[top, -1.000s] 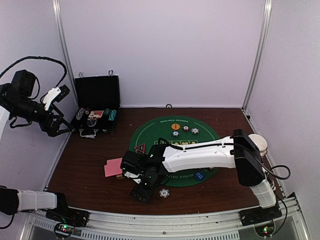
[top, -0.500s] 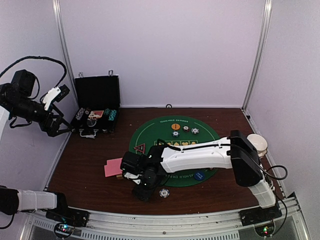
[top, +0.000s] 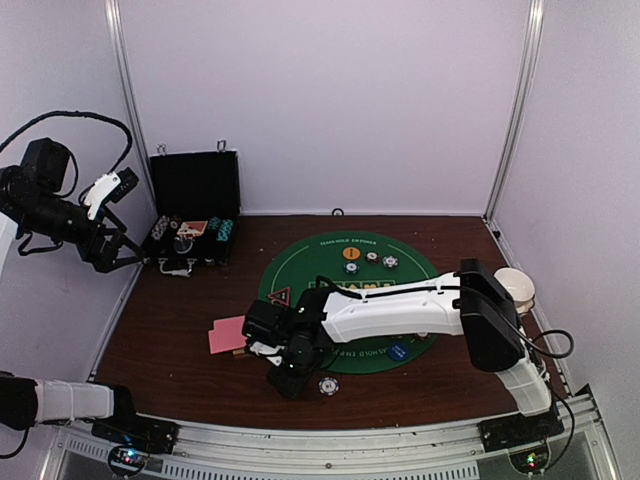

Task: Distribute texas hold em gaming equipment

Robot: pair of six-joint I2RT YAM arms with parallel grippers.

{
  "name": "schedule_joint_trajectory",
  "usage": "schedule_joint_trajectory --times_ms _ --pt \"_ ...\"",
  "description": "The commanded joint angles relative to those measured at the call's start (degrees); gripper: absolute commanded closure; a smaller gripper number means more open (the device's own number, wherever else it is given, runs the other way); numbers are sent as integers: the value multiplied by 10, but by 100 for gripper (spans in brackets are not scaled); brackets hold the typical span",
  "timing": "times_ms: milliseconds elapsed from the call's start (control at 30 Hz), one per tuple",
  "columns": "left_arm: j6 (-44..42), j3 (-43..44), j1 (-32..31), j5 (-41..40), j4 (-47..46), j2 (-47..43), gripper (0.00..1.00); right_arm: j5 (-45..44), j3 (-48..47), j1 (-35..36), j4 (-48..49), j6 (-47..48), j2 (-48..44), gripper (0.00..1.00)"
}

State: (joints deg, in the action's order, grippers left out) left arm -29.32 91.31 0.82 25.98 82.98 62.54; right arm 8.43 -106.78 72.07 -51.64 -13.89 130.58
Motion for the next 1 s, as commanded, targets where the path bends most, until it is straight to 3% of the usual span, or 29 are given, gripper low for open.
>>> schedule_joint_trajectory --times_ms 0,333,700,967 --pt "-8 11 3 8 0 -5 3 4 -18 -2 1 -7 12 47" --pt "-9 12 3 8 0 -6 2 -19 -26 -3 -9 -9 -4 80" --pt "-9 13 4 8 1 -5 2 -64 -38 -9 -55 -9 -75 85" --pt "-11 7 3 10 2 -6 2 -82 119 -76 -39 -34 -192 85"
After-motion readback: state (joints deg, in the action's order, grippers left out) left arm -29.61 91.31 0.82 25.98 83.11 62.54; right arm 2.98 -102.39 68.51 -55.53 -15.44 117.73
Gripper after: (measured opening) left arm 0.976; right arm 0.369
